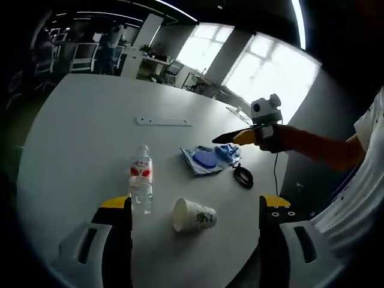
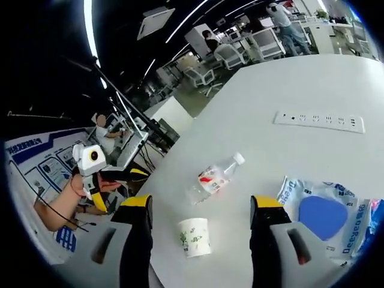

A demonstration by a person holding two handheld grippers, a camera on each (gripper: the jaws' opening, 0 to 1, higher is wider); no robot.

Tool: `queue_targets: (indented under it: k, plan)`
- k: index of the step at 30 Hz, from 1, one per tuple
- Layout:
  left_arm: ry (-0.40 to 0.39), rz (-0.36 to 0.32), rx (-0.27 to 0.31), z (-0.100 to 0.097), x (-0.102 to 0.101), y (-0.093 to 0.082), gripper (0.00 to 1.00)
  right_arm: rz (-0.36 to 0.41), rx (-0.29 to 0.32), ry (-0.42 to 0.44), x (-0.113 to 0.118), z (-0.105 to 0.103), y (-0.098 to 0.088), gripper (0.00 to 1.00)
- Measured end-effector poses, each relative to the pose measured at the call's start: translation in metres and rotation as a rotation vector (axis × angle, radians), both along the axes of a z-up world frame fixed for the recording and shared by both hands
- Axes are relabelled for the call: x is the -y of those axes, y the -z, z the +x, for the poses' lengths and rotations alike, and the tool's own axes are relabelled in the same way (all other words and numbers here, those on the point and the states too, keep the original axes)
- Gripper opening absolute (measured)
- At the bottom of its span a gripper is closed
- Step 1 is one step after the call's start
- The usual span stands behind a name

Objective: Arrange the tabletop items into an orderly group along one side of the table until the central work area is clear of visible clutter.

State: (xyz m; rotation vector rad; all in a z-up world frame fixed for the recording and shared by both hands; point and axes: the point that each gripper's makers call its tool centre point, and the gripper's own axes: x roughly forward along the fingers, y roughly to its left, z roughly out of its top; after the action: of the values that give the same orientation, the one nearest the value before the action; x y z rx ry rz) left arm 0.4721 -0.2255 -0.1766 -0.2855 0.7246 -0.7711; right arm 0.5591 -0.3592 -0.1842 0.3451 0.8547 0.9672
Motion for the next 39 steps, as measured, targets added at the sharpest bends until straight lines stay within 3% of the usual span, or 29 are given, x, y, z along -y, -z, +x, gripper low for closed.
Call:
queue_targets:
  k: [14, 30, 39]
  plan:
    - [-0.029, -0.006, -0.007, -0.003, -0.016, 0.006, 0.9, 0.018, -0.05, 0.005, -0.043, 0.028, 0.026, 0.65]
    - [-0.048, -0.031, -0.014, -0.004, -0.023, 0.013, 0.9, 0.04, -0.139, 0.059, -0.066, 0.053, 0.064, 0.62]
    - [-0.065, -0.051, -0.015, 0.0, -0.026, 0.017, 0.89, 0.086, -0.219, 0.127, -0.083, 0.069, 0.079, 0.6]
